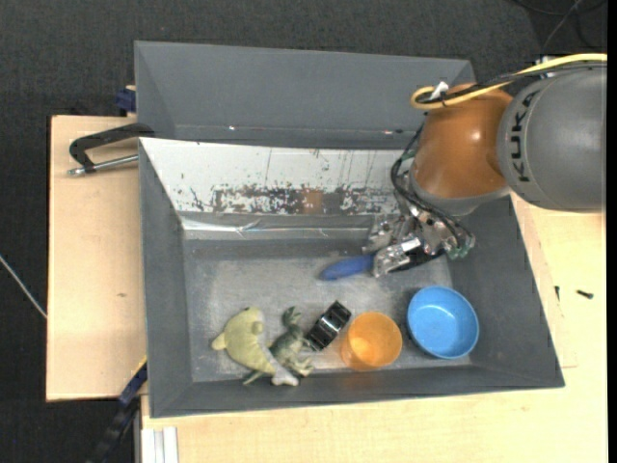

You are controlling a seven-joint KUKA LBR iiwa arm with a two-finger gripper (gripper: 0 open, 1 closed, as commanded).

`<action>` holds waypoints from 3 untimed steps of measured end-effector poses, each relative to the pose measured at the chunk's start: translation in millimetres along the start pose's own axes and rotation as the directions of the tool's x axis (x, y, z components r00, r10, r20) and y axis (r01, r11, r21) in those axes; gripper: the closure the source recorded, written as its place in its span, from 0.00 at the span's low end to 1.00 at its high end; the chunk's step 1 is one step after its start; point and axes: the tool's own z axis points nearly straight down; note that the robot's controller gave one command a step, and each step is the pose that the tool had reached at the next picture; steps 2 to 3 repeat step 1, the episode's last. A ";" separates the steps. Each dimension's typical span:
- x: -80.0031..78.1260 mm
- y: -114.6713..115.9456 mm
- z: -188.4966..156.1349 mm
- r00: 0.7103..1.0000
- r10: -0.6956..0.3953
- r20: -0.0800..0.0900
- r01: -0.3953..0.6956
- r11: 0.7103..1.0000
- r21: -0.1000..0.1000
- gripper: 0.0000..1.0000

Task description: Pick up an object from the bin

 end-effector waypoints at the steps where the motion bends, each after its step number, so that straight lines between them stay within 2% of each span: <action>1: -1.8 0.2 -9.5 1.000 0.001 -0.003 -0.001 1.000 -0.001 1.00; 3: -1.8 0.2 -9.5 1.000 0.001 -0.003 -0.001 1.000 -0.001 1.00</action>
Offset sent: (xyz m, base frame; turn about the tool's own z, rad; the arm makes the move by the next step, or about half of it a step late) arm 0.0001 0.0002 0.0083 0.0000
